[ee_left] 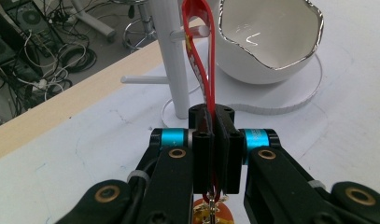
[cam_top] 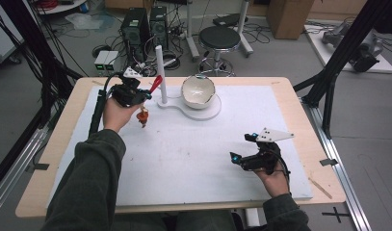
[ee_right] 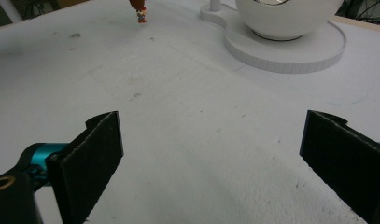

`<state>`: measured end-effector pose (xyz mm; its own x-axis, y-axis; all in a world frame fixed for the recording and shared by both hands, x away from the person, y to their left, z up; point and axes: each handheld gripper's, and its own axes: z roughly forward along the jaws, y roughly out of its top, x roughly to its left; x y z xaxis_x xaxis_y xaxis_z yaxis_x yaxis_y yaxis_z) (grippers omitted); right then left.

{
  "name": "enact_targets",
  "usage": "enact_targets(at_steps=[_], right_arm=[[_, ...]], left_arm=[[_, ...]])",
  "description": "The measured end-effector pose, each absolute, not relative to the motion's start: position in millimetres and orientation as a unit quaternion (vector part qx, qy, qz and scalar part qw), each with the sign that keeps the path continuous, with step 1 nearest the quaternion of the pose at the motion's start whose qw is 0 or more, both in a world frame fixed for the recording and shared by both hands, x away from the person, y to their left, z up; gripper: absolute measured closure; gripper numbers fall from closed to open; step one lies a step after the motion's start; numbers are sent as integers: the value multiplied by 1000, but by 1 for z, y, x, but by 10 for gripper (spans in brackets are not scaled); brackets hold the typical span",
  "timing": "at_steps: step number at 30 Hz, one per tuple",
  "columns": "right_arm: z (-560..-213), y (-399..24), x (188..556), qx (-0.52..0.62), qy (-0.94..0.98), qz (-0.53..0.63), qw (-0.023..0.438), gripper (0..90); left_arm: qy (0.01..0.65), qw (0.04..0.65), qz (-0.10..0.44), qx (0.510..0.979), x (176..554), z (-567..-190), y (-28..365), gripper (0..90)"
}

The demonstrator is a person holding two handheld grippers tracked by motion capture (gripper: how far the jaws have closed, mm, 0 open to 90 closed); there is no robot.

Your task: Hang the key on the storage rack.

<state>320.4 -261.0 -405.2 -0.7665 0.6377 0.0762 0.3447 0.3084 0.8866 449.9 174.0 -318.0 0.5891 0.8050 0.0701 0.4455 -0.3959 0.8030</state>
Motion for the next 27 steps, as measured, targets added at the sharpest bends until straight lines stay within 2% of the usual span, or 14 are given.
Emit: enact_targets(at_steps=[27], right_arm=[[-406,-261,322,304,797,502,145,49]], left_arm=[[403,373,218,807,461,-330,167,856]])
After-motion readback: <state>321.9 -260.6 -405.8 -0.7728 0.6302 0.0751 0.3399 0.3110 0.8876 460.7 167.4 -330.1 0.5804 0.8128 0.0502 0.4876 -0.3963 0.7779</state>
